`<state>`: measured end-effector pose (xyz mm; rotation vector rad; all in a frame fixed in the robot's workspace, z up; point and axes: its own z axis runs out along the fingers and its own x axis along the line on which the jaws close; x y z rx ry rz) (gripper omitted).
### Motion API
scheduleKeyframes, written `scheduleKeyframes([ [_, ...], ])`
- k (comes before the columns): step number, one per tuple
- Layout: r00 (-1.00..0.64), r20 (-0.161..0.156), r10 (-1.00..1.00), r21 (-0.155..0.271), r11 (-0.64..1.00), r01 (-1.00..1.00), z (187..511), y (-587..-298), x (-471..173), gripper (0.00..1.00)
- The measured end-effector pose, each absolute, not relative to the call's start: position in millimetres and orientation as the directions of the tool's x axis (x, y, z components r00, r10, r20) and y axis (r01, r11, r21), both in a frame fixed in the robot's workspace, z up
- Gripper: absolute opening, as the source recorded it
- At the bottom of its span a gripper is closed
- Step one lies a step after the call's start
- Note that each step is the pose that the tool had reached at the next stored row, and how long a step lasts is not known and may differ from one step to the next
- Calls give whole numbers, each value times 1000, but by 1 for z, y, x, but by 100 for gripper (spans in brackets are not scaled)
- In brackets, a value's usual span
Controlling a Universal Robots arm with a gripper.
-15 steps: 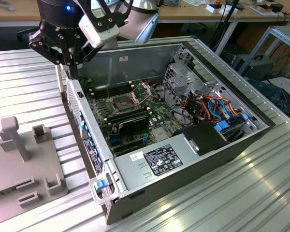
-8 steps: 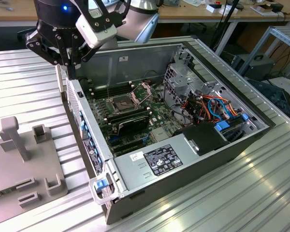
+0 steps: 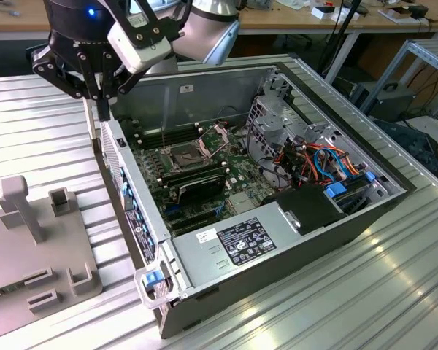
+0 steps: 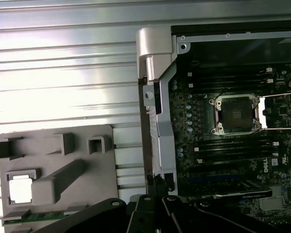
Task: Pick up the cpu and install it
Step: 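Reach for the cpu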
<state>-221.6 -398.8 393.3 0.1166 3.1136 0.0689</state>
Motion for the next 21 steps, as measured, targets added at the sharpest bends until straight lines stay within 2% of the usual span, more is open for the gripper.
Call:
scheduleKeyframes([
  [21, -997, -23, 75, 45, 996, 74, 393, -399, -236, 11],
])
